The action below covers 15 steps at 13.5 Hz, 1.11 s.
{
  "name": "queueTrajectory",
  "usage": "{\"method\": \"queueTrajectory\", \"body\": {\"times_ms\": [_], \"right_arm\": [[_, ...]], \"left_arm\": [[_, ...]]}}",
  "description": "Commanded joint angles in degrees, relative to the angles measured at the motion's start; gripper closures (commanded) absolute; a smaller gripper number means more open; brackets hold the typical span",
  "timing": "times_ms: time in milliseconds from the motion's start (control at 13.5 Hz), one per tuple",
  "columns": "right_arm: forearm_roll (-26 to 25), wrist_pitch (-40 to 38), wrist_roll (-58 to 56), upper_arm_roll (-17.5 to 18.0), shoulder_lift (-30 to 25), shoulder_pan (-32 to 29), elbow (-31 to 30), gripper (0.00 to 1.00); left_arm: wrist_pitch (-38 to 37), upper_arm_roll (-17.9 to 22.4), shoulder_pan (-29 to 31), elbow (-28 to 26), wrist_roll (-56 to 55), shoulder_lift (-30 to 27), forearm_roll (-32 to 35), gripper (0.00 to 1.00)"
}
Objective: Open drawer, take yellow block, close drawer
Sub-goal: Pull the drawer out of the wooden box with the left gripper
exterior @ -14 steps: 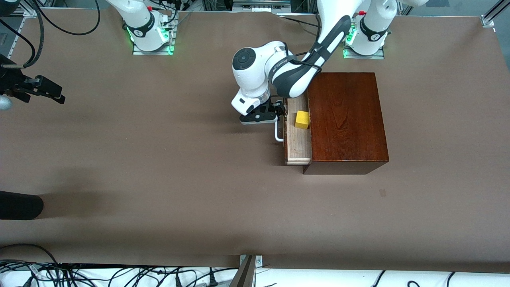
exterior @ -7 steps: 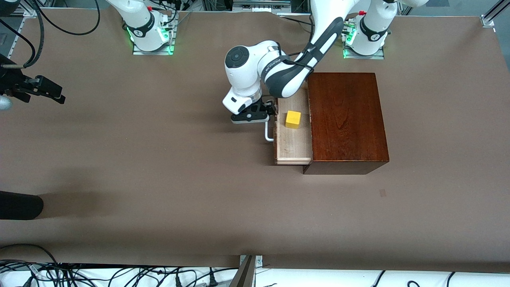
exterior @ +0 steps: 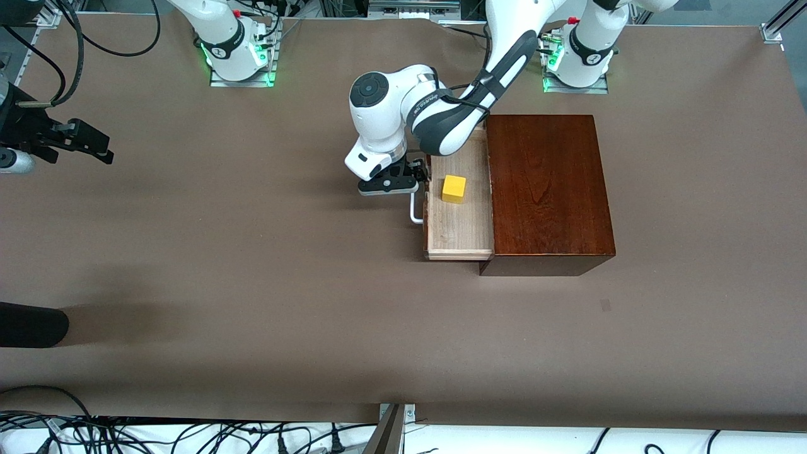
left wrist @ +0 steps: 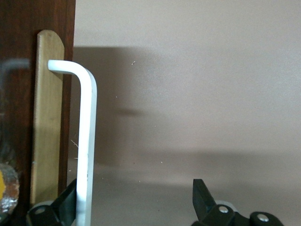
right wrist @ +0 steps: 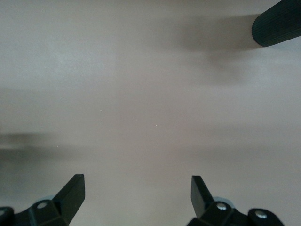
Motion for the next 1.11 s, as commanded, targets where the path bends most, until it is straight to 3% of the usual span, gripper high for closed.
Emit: {"method": "queueTrajectory", "body": {"times_ms": [0,813,1034], "right_arm": [[0.0,-0.6,0.6,0.1,0.0,0.0,0.7,0.00],[0.0,-0.6,0.5,0.1,0.0,0.0,0.7,0.00],[0.0,-0.6,0.4,0.1,0.1,0.0,0.7,0.00]], "left_arm": [[3.3,-0.5,-1.8,3.5,-1.8,2.5,-2.3,0.00],[2.0,-0.4,-1.3,3.5,-1.1,0.3,-3.4,0.00],[-6.2,-0.4,-0.9,3.3,-0.9,-2.2,-3.3,0.00]]}}
